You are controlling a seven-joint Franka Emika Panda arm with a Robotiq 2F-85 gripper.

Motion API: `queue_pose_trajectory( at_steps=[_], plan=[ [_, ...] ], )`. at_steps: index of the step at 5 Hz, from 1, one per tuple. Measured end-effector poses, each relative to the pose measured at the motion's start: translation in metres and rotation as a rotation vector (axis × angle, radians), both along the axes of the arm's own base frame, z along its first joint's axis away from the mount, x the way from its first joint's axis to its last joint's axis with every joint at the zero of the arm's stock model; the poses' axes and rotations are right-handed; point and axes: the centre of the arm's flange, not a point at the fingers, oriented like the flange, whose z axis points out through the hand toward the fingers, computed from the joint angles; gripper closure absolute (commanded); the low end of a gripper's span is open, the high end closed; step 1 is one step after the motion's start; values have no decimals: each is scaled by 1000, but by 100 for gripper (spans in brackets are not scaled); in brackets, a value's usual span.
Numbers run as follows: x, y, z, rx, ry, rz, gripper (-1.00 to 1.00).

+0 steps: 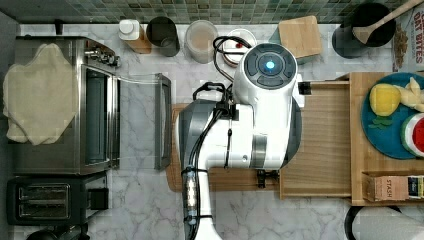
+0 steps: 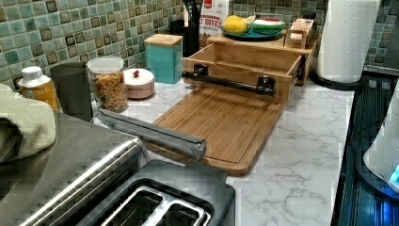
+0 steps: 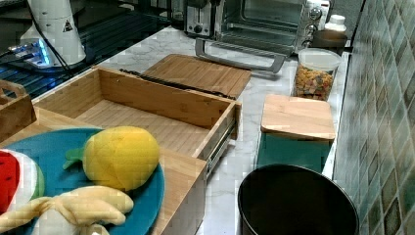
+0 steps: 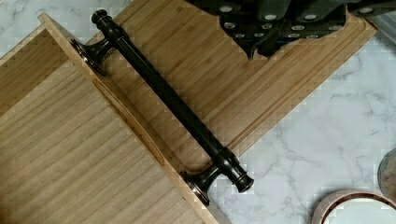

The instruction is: Close the drawer.

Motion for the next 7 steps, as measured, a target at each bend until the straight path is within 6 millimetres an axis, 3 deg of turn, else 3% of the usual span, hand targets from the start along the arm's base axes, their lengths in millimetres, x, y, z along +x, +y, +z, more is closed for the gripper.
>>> queue_pose_trajectory(
  at_steps=[3,4,5,7],
  plan=[
    [-1,-1,-14,3,18,19,100],
    [6,1,-18,3,-52,76,100],
    [8,-2,-28,-32,-99,199,100],
    [0,2,-66,-47,-208,430,100]
  ],
)
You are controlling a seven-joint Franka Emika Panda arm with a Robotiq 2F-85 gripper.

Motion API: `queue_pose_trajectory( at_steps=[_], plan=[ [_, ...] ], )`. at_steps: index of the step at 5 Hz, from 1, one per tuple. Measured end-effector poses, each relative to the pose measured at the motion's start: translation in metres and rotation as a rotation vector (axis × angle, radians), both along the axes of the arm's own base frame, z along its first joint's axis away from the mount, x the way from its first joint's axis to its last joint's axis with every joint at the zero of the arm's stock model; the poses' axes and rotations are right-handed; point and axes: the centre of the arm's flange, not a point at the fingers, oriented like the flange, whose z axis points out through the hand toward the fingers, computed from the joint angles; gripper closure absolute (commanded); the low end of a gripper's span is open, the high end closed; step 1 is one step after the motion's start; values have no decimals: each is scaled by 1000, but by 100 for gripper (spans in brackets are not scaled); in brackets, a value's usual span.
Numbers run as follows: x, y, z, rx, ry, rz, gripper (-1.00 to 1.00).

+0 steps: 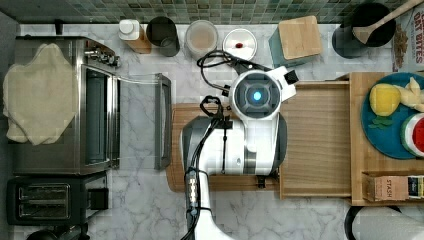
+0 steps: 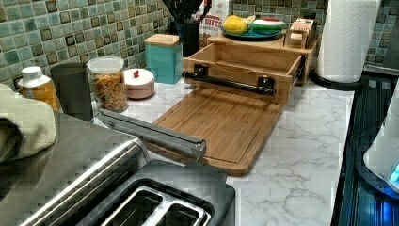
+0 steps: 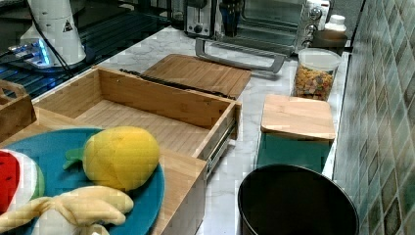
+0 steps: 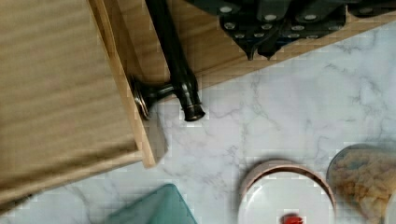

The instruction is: Close the drawer.

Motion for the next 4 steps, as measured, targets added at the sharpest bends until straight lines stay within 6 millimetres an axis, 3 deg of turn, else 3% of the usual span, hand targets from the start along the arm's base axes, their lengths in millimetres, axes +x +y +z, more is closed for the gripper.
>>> queue_pose_trajectory(
  at_steps=[2,4],
  plan=[
    [-37,5,-57,38,137,151,100],
    [-54,7,-90,36,146,175,100]
  ],
)
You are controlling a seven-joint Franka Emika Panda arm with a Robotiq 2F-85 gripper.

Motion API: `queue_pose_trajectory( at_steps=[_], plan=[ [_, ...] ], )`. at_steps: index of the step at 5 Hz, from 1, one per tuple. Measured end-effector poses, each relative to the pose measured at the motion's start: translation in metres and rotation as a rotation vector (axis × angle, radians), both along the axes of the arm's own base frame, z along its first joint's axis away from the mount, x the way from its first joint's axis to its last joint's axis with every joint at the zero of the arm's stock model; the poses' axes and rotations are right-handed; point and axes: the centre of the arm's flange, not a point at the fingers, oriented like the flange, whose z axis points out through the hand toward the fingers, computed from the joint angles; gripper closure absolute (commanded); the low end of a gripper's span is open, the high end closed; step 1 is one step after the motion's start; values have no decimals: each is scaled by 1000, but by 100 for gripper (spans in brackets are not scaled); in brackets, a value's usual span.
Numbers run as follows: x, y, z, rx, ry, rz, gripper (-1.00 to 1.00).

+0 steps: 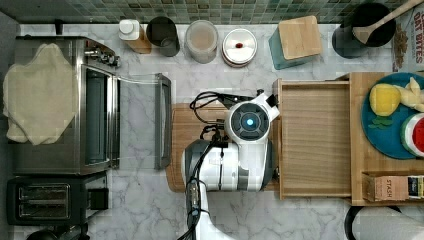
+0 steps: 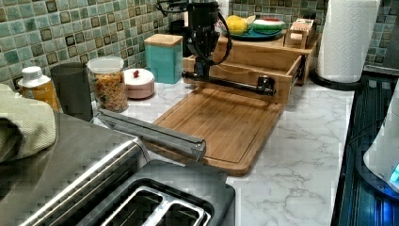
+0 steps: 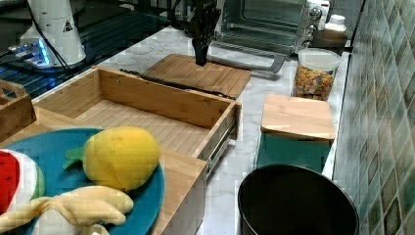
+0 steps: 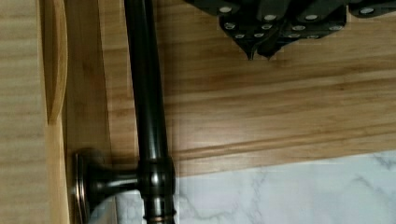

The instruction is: Close the drawer.

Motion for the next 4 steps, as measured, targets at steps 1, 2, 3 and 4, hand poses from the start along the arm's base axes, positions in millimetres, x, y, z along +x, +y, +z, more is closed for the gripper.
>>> queue_pose_trajectory(
  at_steps=[1,2,3,4],
  plan=[
    [0,-3,-12,-3,10,-4,100],
    [1,-7,-25,-17,29,8,100],
    [-3,-8,-40,-13,80,56,100],
    [-6,-9,-54,-8,125,79,100]
  ],
)
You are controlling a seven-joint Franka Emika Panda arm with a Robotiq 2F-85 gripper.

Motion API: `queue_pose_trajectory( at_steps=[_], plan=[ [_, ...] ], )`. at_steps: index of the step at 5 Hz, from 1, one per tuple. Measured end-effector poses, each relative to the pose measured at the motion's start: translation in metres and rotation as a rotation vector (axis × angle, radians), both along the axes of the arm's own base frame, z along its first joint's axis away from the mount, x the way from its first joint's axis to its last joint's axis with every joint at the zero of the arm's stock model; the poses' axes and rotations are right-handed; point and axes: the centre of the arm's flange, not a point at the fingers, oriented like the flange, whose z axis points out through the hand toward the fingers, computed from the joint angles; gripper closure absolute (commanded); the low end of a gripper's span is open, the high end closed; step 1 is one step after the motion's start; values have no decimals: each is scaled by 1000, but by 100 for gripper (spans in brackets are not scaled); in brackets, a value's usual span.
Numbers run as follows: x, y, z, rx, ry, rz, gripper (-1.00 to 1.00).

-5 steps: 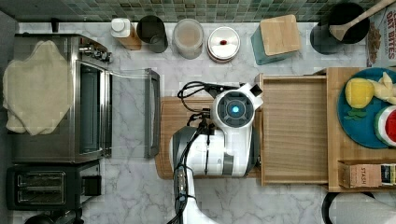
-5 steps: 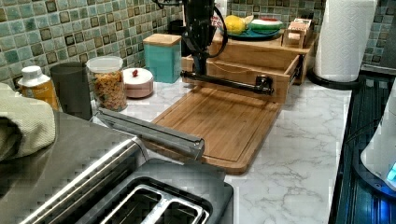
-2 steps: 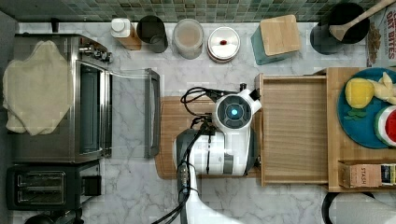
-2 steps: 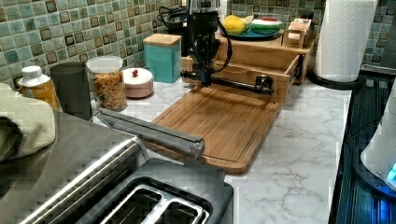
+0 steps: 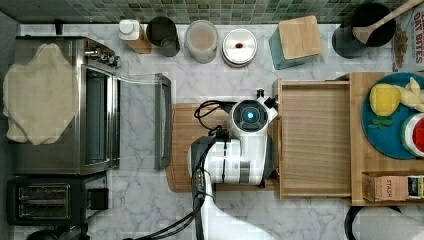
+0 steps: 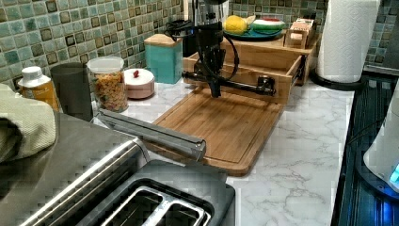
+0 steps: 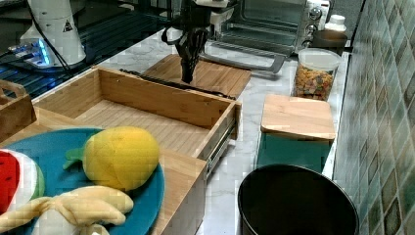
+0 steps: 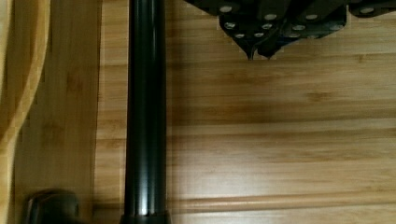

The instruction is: Close the drawer.

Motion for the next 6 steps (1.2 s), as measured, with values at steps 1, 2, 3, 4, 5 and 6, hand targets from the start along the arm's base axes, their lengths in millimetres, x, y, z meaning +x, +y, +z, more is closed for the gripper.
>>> queue_pose_trajectory(
  at_steps=[1,2,3,4,5,6],
  plan=[
    [2,-3,-6,-41,-21,51,100],
    [11,-9,5,-49,-106,53,100],
    [12,-31,11,-51,-112,72,100],
    [8,-54,12,-37,-99,144,100],
    [8,-67,12,-9,-102,166,100],
    [11,-80,15,3,-61,165,100]
  ],
)
